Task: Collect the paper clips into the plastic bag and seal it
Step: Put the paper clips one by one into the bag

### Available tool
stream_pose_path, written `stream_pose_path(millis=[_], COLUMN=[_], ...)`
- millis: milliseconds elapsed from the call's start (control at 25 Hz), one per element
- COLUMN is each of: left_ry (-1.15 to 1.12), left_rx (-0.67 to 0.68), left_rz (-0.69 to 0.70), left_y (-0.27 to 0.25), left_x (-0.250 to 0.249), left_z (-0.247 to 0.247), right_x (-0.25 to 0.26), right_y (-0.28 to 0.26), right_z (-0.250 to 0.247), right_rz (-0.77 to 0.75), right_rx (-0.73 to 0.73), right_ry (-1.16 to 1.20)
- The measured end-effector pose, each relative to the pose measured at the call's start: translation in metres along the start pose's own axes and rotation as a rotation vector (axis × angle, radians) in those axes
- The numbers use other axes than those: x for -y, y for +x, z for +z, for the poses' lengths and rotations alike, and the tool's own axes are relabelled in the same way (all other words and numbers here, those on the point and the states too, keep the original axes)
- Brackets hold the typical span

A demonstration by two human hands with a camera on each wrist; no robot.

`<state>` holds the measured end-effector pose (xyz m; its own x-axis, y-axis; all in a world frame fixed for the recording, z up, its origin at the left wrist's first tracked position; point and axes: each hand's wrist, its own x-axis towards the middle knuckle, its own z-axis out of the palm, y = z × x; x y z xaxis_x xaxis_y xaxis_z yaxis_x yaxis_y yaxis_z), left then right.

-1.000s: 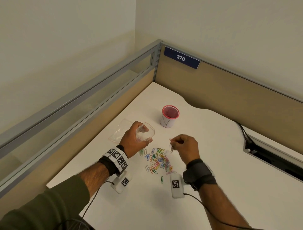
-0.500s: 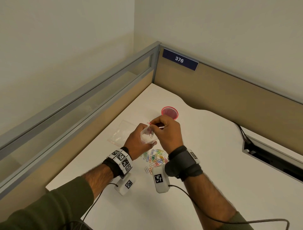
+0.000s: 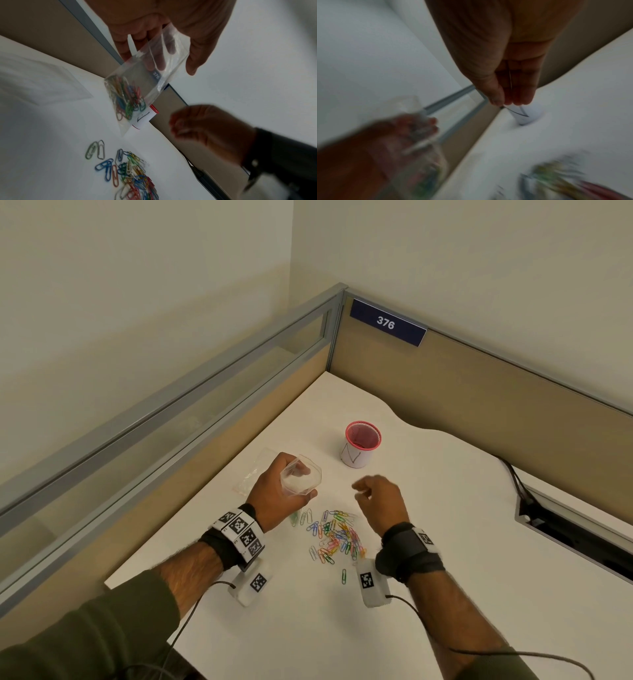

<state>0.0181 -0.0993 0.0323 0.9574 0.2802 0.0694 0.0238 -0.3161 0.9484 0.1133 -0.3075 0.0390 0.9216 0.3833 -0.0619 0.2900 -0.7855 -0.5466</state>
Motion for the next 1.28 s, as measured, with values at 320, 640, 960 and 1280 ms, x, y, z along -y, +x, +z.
stream_pose_path(millis=[320, 640, 960, 1280], left_ry=[-0.007, -0.021, -0.011, -0.021], left_rx=[-0.048, -0.034, -0.015, -0.022], left_rz=[-0.032, -0.019, -0.011, -0.002], left_y=[-0.006, -0.005, -0.005, -0.002], left_x=[0.009, 0.011, 0.010, 0.005], left_z=[-0.023, -0.018, -0.012, -0.011], right_x=[-0.041, -0.053, -0.046, -0.039], right_y=[-0.004, -0.037, -0.056, -0.044], right_z=[0.062, 0.042, 0.061, 0.049], right_rz=[0.042, 0.108, 0.220, 0.200], right_rx=[0.318, 0.291, 0.344, 0.362], right_ry=[-0.357, -0.209, -0.240, -0.107])
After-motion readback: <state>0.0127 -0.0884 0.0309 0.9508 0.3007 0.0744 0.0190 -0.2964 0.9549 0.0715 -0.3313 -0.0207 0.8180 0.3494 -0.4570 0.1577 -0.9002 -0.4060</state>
